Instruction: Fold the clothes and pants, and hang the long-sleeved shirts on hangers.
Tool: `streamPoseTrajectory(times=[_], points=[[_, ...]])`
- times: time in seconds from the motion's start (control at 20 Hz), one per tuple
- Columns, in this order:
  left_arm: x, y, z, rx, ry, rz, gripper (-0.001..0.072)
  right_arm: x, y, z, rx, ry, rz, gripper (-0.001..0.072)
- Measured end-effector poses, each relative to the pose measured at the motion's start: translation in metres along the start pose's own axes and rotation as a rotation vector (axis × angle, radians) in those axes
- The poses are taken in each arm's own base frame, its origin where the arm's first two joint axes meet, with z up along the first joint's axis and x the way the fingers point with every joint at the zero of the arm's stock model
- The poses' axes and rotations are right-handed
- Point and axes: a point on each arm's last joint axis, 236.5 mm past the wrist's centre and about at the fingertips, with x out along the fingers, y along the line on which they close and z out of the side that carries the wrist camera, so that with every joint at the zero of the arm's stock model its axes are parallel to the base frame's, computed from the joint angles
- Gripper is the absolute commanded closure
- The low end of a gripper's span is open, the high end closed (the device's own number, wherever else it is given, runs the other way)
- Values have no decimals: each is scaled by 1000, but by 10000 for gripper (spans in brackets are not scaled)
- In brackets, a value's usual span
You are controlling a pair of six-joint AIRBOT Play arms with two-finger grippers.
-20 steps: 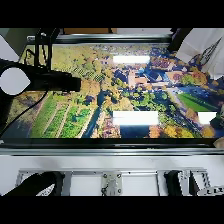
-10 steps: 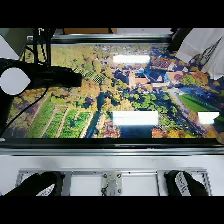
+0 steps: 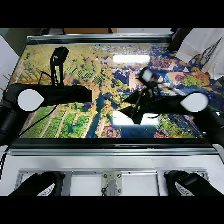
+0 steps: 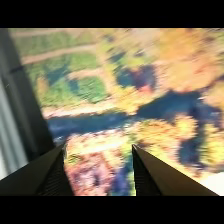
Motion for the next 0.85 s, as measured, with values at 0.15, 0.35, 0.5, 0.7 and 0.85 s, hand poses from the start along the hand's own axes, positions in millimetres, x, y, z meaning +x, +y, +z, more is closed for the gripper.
streamPoseTrajectory(times=[0.15,0.35,0.5,0.7,0.85], points=[[1,-6,-5,-14,-1,-31,687,23,15,-16,-1,54,52,612],[0,-10,-7,-19,-3,-48,688,33,21,-23,-4,78,72,675],[0,-11,-7,-23,-7,-54,687,36,22,-25,-5,85,75,675],[0,-12,-6,-24,-12,-57,688,37,23,-26,-4,87,77,675],[0,-12,-5,-24,-14,-58,688,37,23,-26,-3,87,77,675]])
